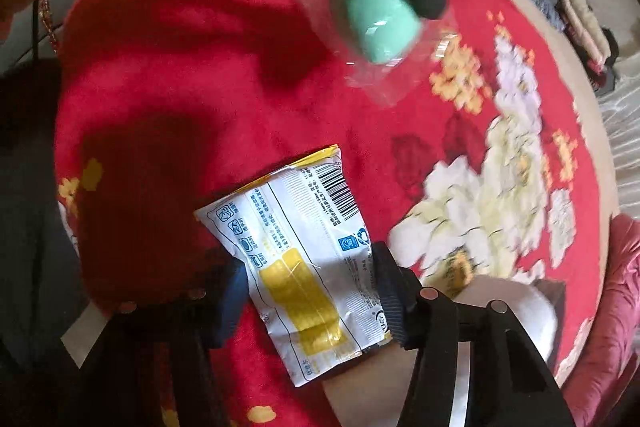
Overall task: Organize soft objects
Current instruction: 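Grasp the green sponge in plastic with the left tool while the right grasps the snack wrapper, then carry the green sponge over the tray with the left tool while the right carries the wrapper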
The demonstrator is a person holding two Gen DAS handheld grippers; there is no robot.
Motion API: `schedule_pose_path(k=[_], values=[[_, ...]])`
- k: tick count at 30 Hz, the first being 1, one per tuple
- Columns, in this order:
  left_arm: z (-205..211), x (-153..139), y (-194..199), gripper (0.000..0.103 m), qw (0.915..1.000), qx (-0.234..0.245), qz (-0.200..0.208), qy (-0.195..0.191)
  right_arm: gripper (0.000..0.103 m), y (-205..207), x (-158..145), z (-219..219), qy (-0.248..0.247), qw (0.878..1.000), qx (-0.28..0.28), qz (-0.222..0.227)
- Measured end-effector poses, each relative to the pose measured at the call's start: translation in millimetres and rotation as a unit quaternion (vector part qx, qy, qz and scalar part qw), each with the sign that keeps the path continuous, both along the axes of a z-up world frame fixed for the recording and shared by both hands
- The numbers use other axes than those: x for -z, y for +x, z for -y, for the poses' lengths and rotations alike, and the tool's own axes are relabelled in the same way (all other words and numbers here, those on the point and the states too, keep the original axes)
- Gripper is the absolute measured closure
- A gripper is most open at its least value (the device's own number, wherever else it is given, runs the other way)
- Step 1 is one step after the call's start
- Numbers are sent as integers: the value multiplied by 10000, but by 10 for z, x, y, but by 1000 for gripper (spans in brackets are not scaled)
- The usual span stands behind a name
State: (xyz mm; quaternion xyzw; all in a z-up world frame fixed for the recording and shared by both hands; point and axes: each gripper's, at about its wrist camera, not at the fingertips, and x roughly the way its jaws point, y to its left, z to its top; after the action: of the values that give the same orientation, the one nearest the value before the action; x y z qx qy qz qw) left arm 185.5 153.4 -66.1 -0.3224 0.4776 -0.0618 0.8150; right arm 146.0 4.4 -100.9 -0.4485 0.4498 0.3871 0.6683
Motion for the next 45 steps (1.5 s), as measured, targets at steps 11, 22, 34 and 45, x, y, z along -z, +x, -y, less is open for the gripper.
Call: schedule_pose_path(k=[11,22,34,45], values=[[-28,-548,-280,58,9959,-224,364,791,44,-123,-907,485,1627,9792,1086,543],[711,-1082,-493,58,9819,289,780,1700,44,-313,-1614,1356,2333,9403,2168,1204],[1971,-1367,-529,58,9587,1300,1182,2239,44,-374,-1925,2555,2848,8857,3316,1564],[2715,-1304,-381,58,9478,1856,1149,2324,43,-365,-1819,3466,2912,8472,4153,1578]])
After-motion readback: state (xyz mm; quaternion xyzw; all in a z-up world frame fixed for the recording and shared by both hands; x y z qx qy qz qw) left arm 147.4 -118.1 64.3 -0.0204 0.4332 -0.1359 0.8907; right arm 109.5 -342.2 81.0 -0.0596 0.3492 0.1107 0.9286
